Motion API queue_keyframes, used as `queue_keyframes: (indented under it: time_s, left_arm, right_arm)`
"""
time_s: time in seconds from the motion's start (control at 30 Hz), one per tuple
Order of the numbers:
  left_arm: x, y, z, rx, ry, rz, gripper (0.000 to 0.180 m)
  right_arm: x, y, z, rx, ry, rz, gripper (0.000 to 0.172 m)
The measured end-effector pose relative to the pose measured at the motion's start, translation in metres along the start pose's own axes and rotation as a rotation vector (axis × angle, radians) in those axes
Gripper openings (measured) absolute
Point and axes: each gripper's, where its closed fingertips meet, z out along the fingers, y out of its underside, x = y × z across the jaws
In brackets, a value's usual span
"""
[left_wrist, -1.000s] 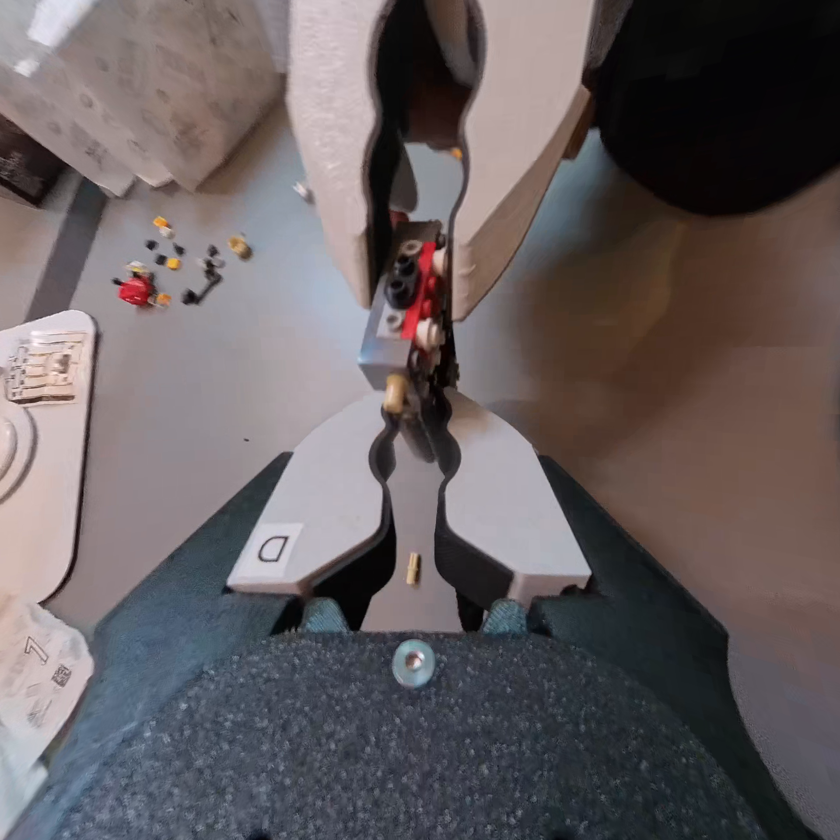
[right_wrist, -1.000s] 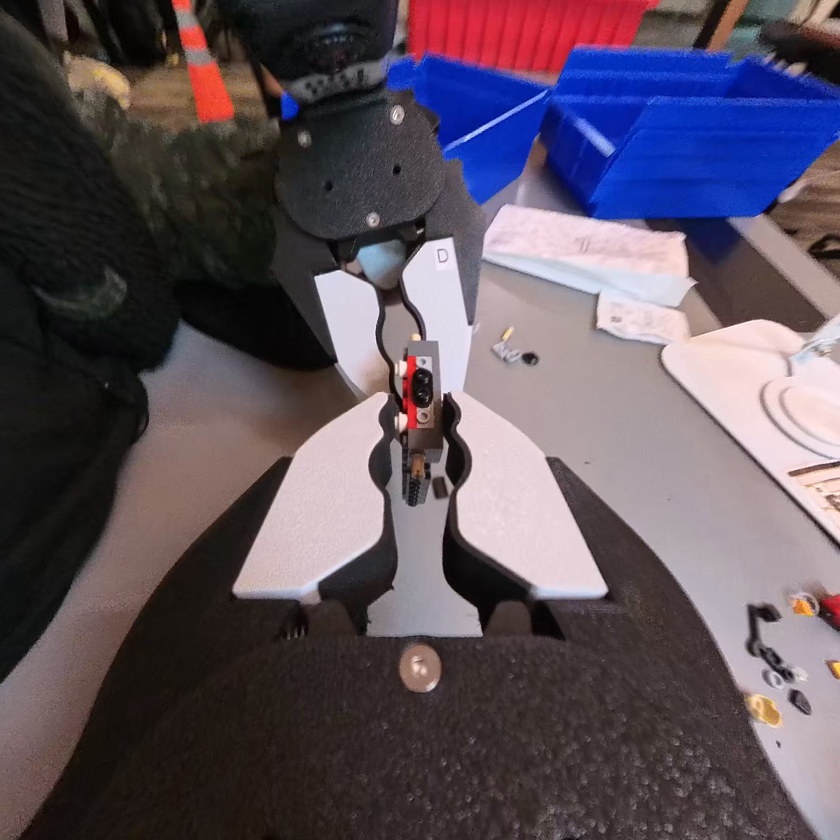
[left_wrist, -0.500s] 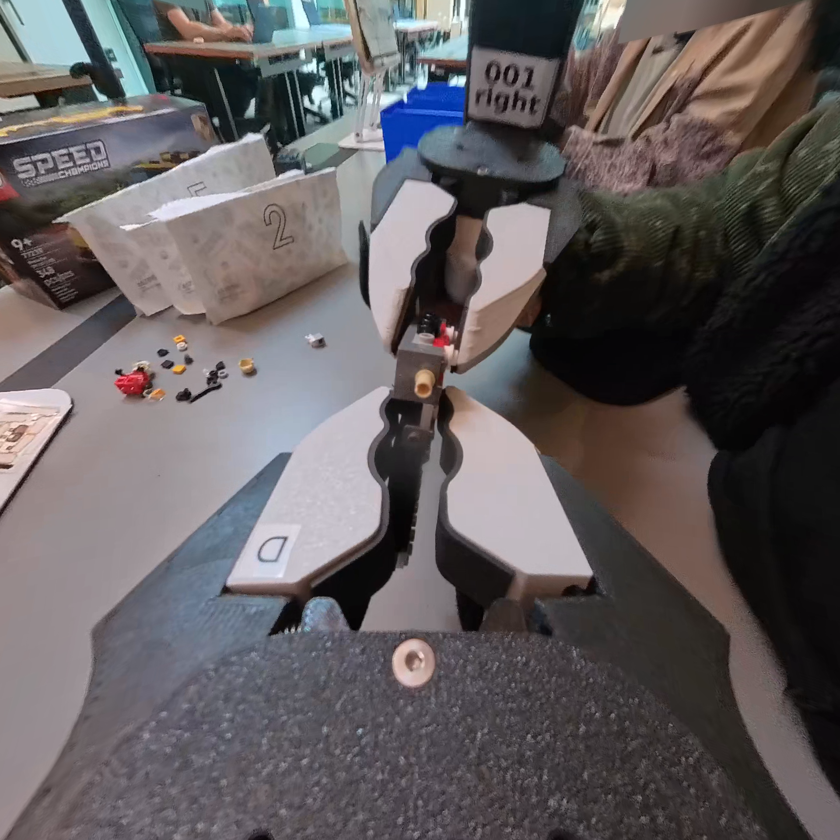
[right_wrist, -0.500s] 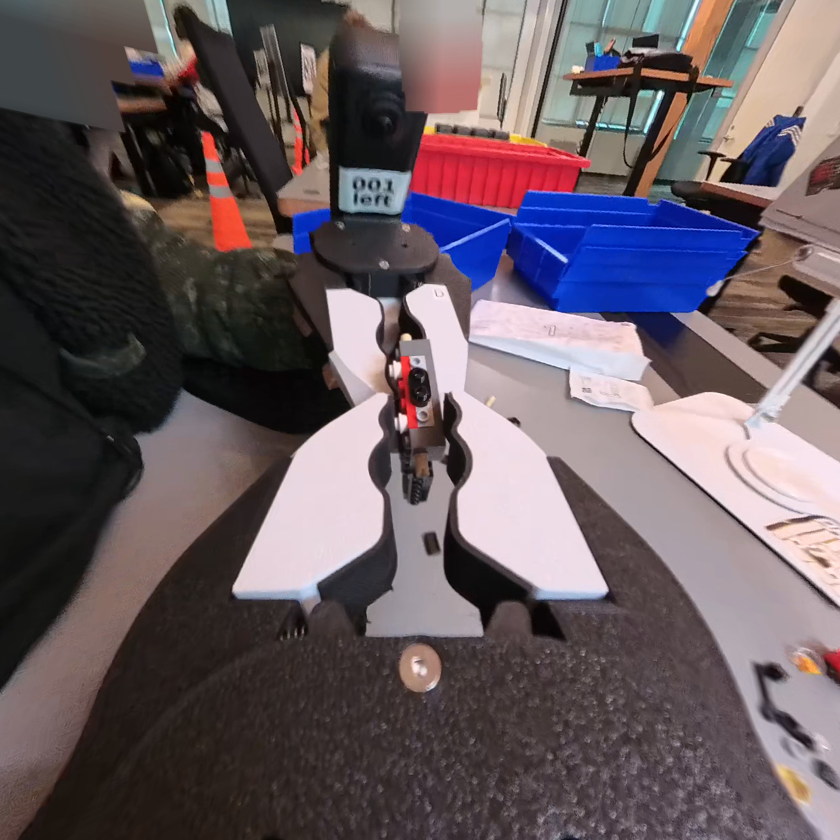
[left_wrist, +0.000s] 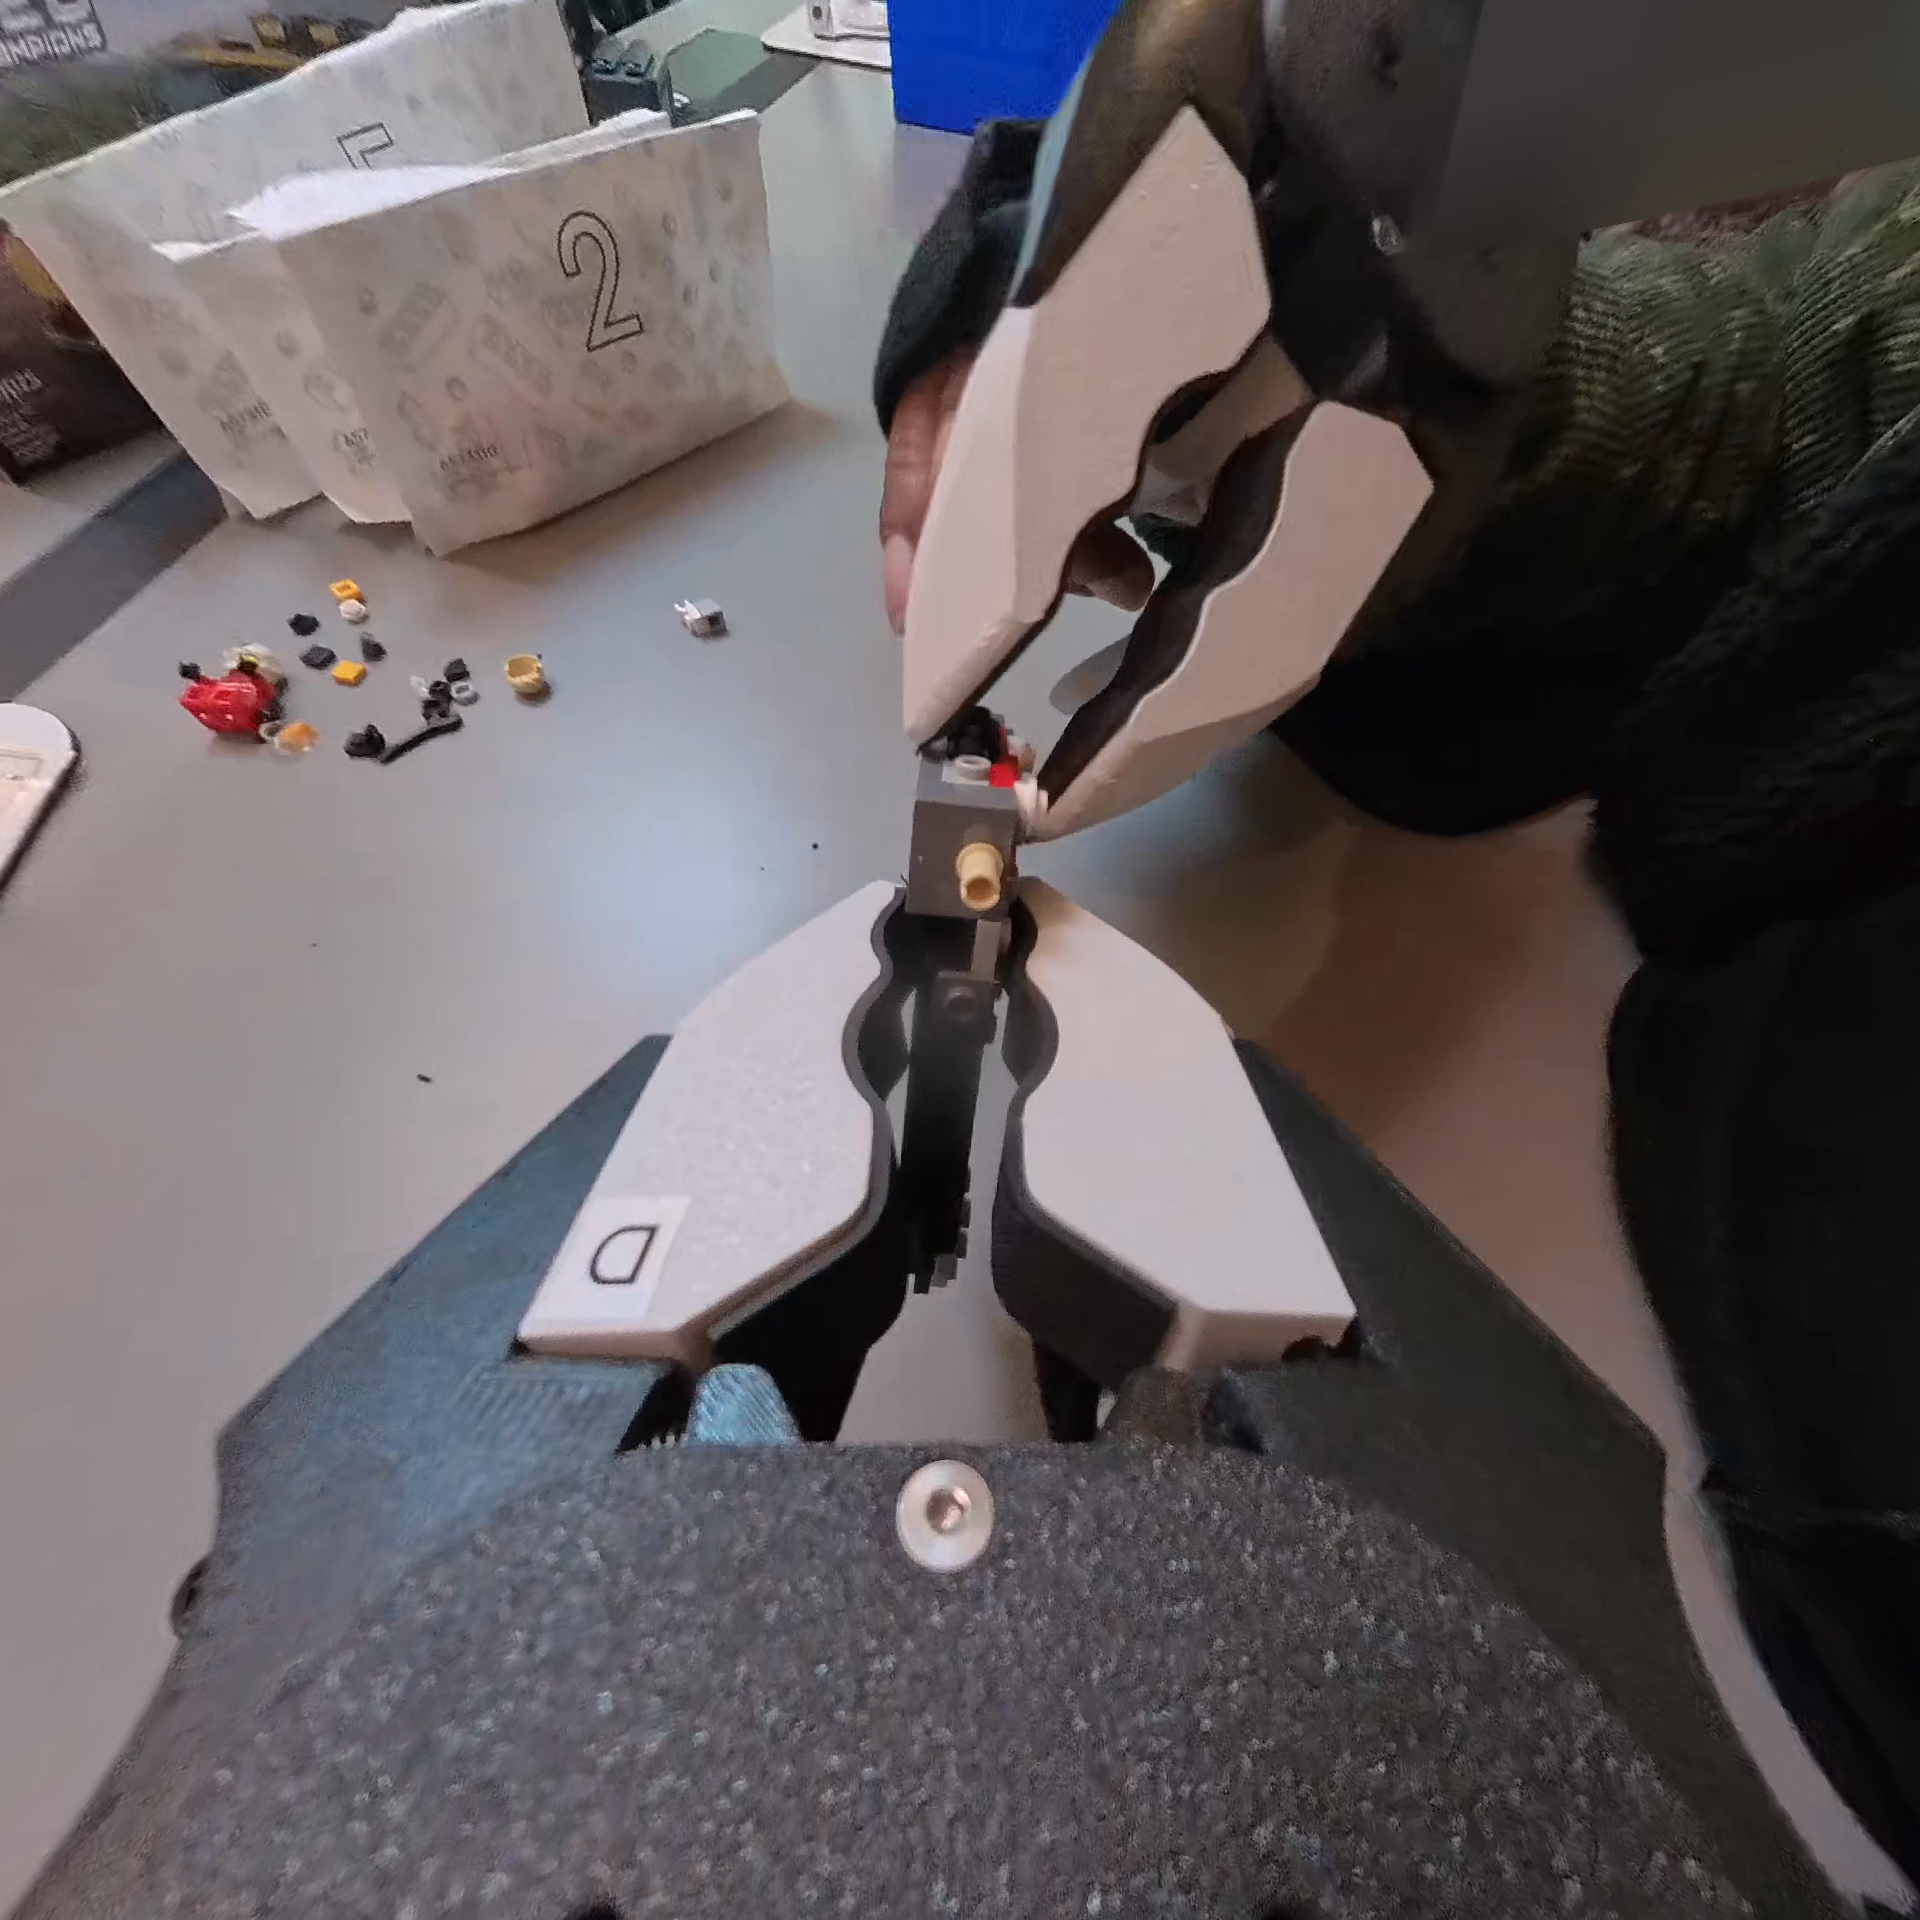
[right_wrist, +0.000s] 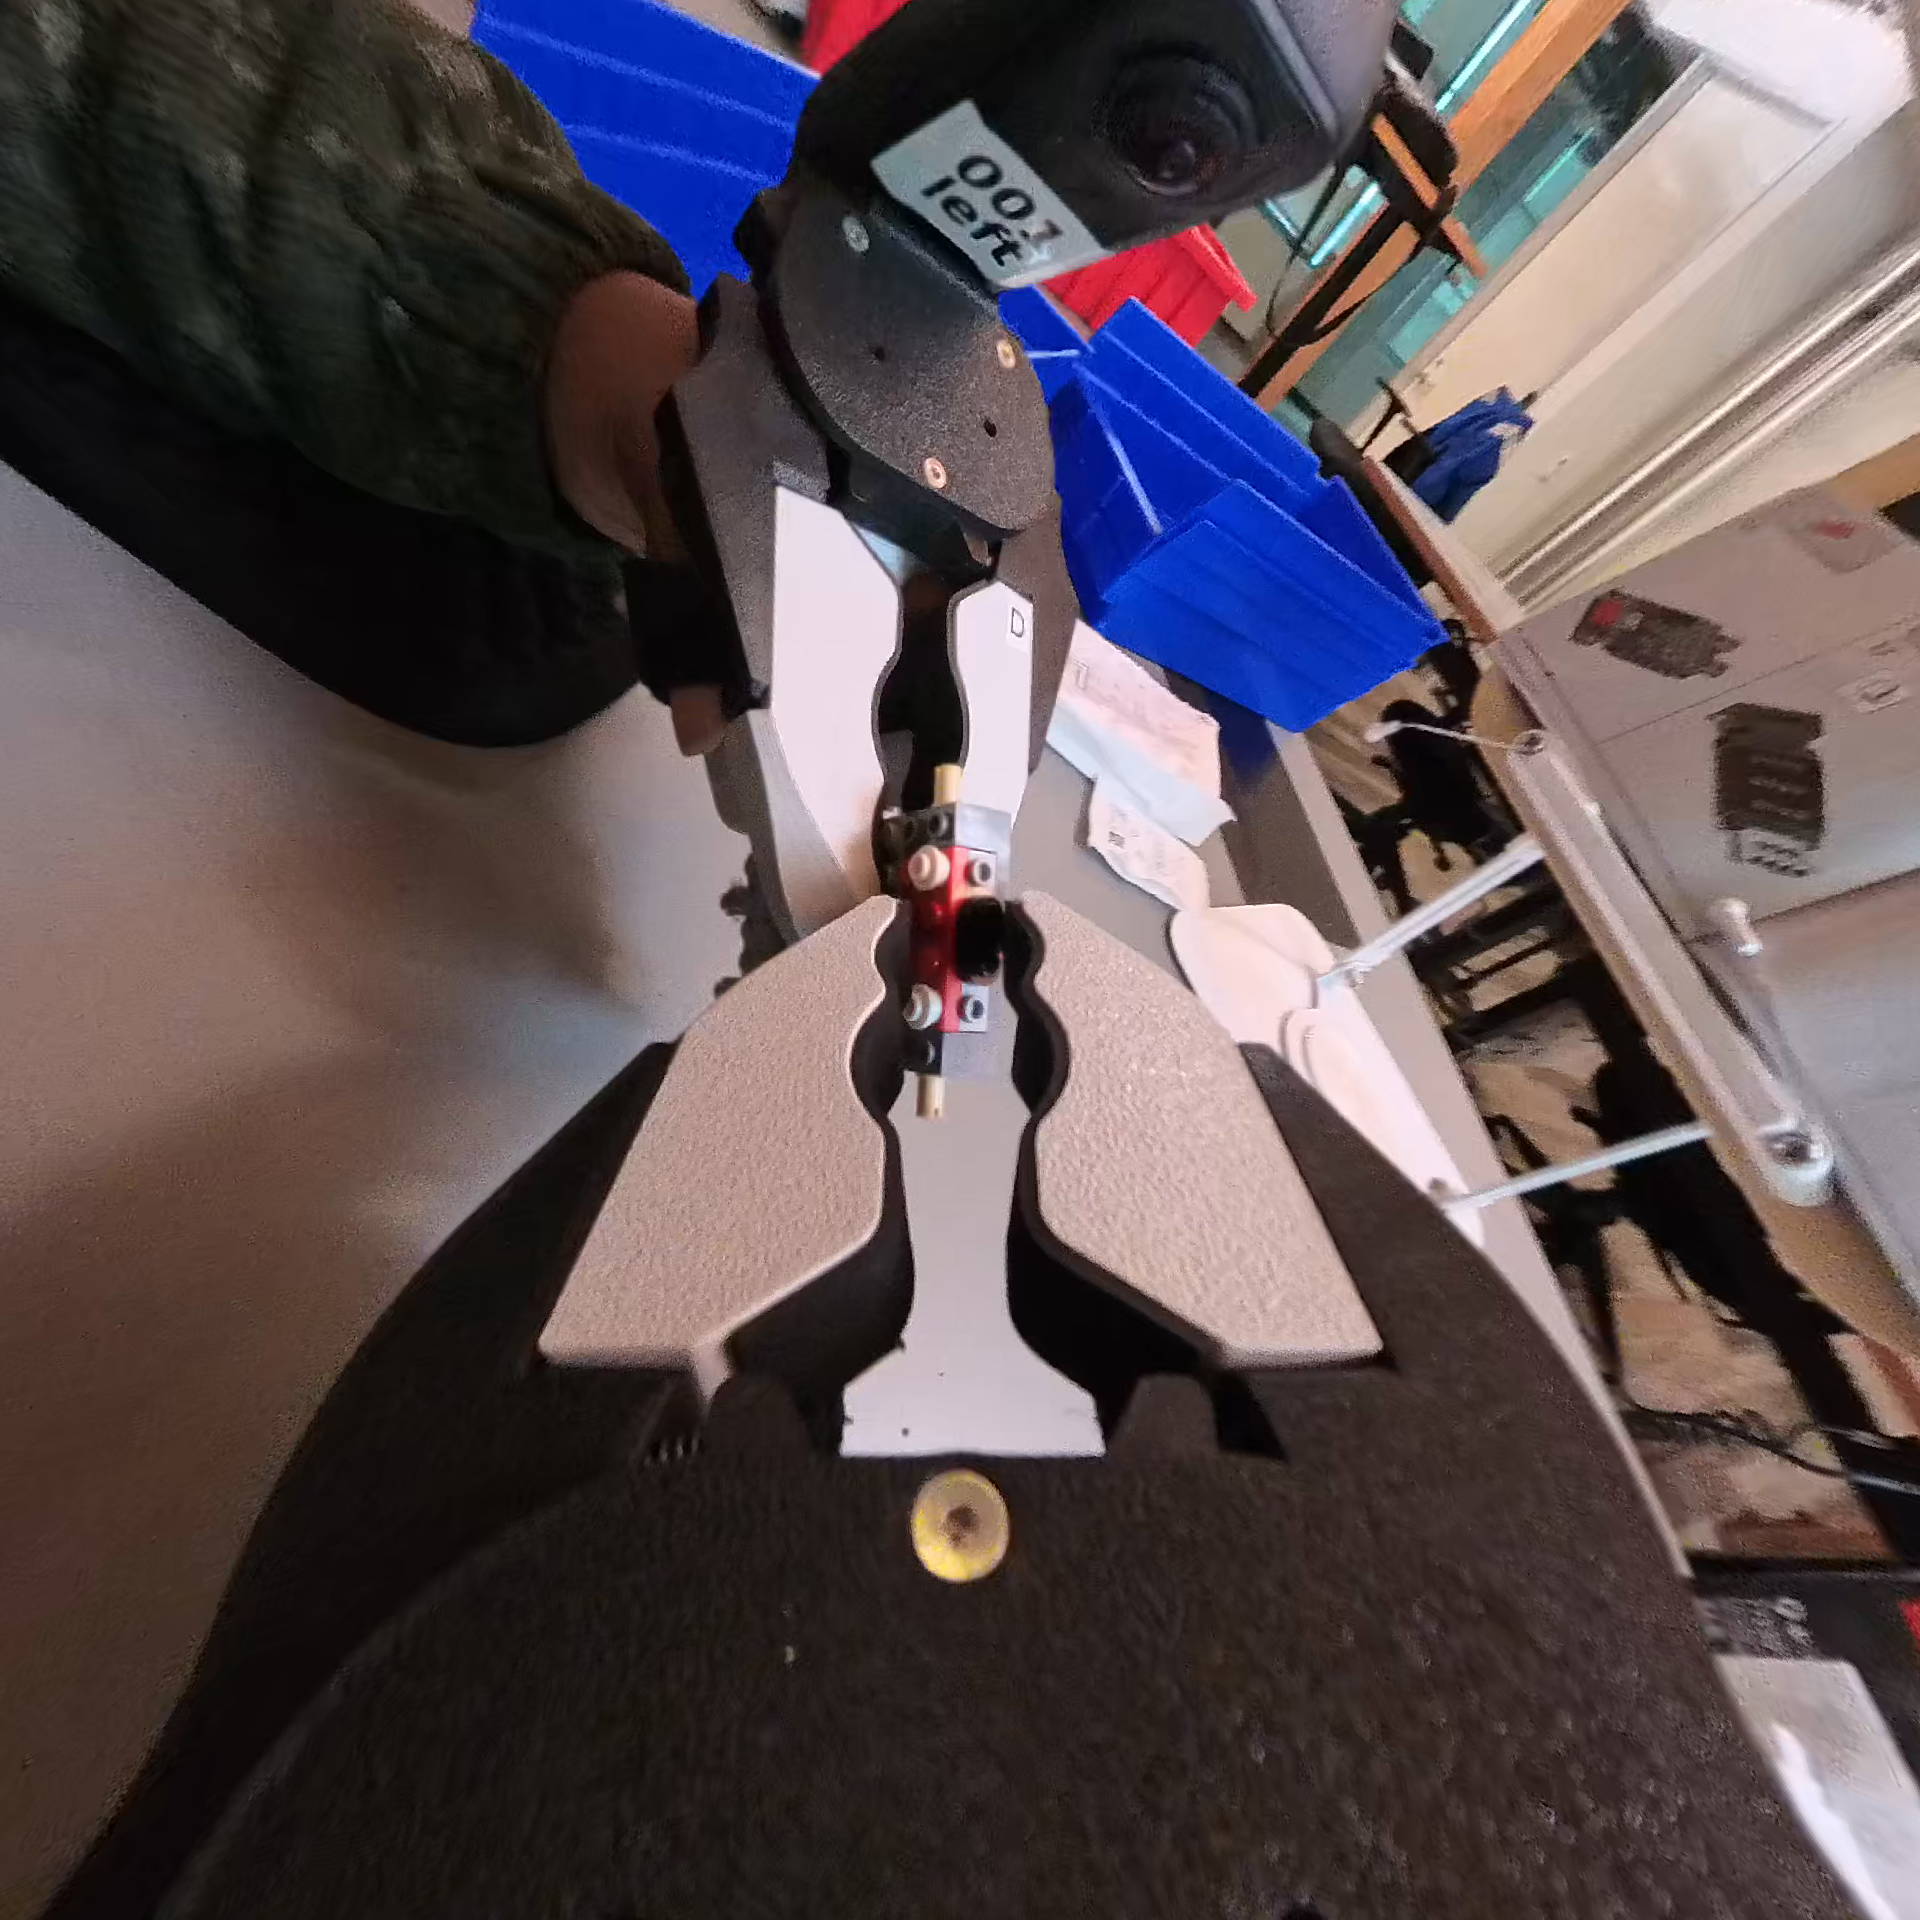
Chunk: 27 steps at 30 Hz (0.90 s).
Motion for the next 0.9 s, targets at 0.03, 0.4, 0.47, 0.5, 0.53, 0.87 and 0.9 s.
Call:
queue_keyframes:
  time_s: [0.03,0.4,0.47,0.5,0.53,0.87,0.9]
  left_arm:
    - [-0.001,0.001,0.0,-0.002,0.003,-0.006,0.015]
    - [0.005,0.01,0.003,-0.036,0.116,-0.248,0.016]
    - [0.002,0.01,0.004,-0.024,0.121,-0.311,0.015]
    - [0.002,0.009,0.003,-0.01,0.147,-0.348,0.015]
    - [0.001,0.008,0.002,0.0,0.155,-0.36,0.015]
    - [-0.003,0.012,0.002,-0.014,0.112,-0.31,0.015]
    - [-0.003,0.012,0.002,-0.016,0.111,-0.305,0.015]
  right_arm:
    - [0.0,0.001,0.001,-0.012,0.01,-0.02,0.016]
    - [-0.005,0.007,0.004,-0.082,0.028,-0.116,0.015]
    - [-0.006,0.004,0.004,-0.063,0.041,-0.148,0.006]
    - [-0.011,0.0,0.005,-0.053,0.029,-0.167,0.006]
    - [-0.016,0.001,0.008,-0.073,0.016,-0.185,0.006]
    - [0.004,0.006,-0.001,0.0,-0.003,0.097,0.007]
    - [0.004,0.009,0.0,-0.004,-0.014,0.127,0.008]
